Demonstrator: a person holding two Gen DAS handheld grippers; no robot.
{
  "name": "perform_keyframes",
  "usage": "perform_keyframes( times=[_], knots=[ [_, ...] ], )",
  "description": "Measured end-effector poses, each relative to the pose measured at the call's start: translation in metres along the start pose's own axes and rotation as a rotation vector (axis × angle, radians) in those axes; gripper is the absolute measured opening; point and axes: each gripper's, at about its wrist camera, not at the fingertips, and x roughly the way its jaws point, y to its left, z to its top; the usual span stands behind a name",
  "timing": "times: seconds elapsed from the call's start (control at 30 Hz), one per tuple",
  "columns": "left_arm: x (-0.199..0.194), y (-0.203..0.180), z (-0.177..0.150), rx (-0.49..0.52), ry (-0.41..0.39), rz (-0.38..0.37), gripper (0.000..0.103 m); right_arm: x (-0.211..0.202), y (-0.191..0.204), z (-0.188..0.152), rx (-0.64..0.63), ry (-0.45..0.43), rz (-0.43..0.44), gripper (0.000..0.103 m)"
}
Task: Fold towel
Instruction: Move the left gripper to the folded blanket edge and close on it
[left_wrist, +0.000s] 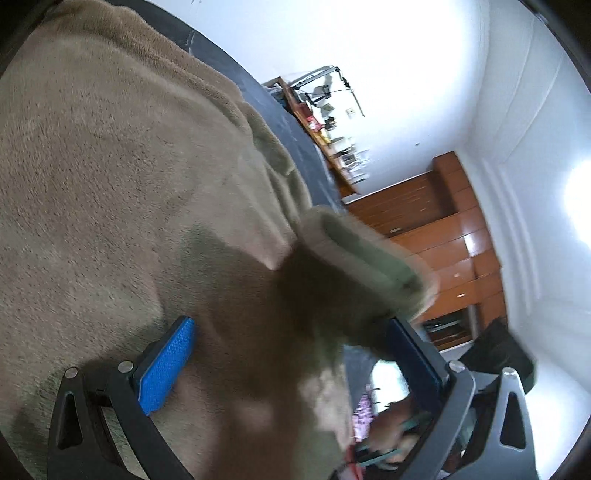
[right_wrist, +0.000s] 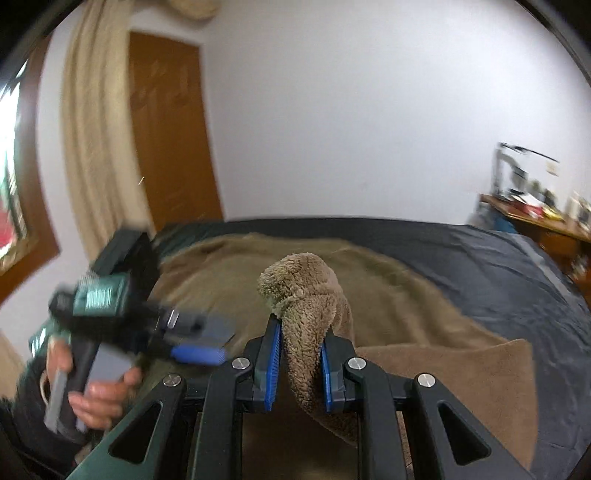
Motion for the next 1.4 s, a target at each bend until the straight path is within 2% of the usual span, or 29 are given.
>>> perform_keyframes(
  times=[0.13,0.23,0.3,0.33,0.37,0.4,0.57,0.77,1.03,1.23,1.27,1.3,1.33,1.37,1.4],
  knots=[
    [0.005,0.000,-0.003,0.003,0.024,0.009,0.102,0.023,0.019,-0.023,-0.083,0.102,0.046,0.021],
    [0.007,-0.001,-0.004,0.012,0.032,0.012,0.102,0.026,0.023,-0.034,-0.099,0.141,0.062,0.028],
    [0.008,0.000,-0.004,0.012,0.035,0.010,0.102,0.020,0.017,-0.036,-0.075,0.124,0.070,0.034],
    [0.008,0.001,-0.004,0.012,0.035,0.009,0.102,0.017,0.015,-0.036,-0.061,0.108,0.069,0.051],
    [0.009,0.001,-0.003,0.011,0.036,0.009,0.102,0.013,0.012,-0.037,-0.046,0.093,0.068,0.073],
    [0.009,0.002,-0.003,0.013,0.036,0.009,0.103,0.010,0.009,-0.038,-0.028,0.080,0.071,0.078],
    [0.008,0.003,-0.003,0.029,0.037,0.002,0.103,-0.004,-0.001,-0.049,0.045,0.034,0.085,0.078],
    [0.013,0.001,-0.003,0.037,0.043,0.005,0.103,-0.011,-0.001,-0.072,0.065,0.044,0.045,0.078],
    [0.028,-0.012,-0.001,0.017,0.107,0.135,0.102,-0.027,-0.012,-0.074,0.101,-0.020,0.049,0.078],
    [0.033,-0.016,-0.002,-0.002,0.126,0.192,0.102,-0.033,-0.013,-0.071,0.110,-0.051,0.061,0.078],
    [0.033,-0.017,-0.004,0.004,0.127,0.208,0.100,-0.034,-0.013,-0.071,0.113,-0.052,0.063,0.078],
    [0.032,-0.018,-0.006,0.010,0.128,0.223,0.089,-0.035,-0.014,-0.071,0.115,-0.054,0.065,0.078],
    [0.032,-0.018,-0.008,0.017,0.129,0.239,0.073,-0.036,-0.015,-0.072,0.118,-0.056,0.066,0.078],
    [0.032,-0.018,-0.009,0.021,0.131,0.265,0.065,-0.038,-0.014,-0.072,0.119,-0.056,0.070,0.078],
    [0.031,-0.018,-0.011,0.024,0.134,0.296,0.047,-0.040,-0.013,-0.072,0.120,-0.055,0.073,0.078]
  ],
)
